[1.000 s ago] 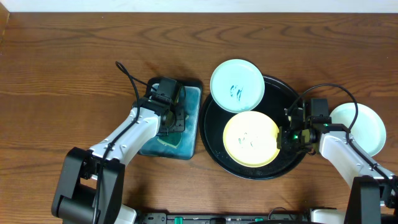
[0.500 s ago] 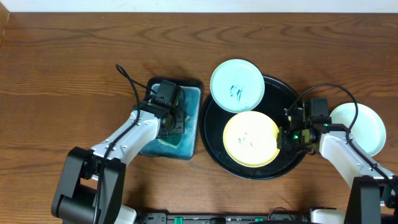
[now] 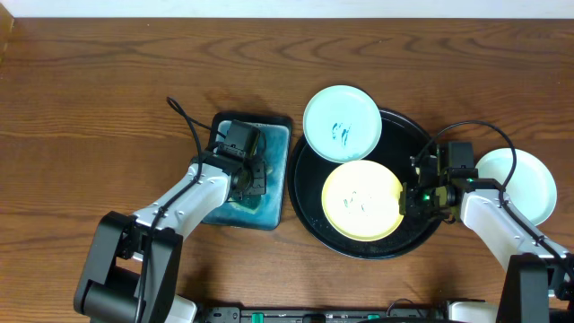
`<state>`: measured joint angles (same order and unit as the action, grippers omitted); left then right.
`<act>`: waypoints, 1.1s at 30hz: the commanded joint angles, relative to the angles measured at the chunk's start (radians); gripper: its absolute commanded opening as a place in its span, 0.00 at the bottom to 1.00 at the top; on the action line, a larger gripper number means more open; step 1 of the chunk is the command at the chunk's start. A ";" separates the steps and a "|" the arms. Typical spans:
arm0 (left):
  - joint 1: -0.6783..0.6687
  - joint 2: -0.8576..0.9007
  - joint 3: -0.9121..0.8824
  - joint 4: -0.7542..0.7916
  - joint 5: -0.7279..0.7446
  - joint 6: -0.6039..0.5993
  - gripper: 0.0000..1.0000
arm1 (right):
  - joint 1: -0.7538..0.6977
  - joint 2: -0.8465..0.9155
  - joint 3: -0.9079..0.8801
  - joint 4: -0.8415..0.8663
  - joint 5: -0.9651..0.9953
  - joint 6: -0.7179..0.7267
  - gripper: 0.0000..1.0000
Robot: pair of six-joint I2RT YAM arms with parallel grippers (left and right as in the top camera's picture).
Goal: Clean dirty plates on tray and stack at the side
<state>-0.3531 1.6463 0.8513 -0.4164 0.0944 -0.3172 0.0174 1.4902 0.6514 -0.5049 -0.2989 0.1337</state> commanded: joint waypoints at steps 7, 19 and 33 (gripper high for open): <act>0.002 -0.076 0.009 -0.053 0.003 -0.002 0.07 | 0.011 0.003 -0.018 -0.011 0.014 0.007 0.01; 0.002 -0.332 0.009 -0.059 0.004 0.004 0.07 | 0.011 0.003 -0.018 -0.010 0.014 0.007 0.01; 0.116 -0.399 0.008 -0.008 0.353 0.156 0.07 | 0.011 0.003 -0.018 -0.011 0.014 0.007 0.01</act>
<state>-0.2939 1.2602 0.8513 -0.4404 0.2512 -0.2348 0.0174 1.4902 0.6514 -0.5072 -0.2989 0.1337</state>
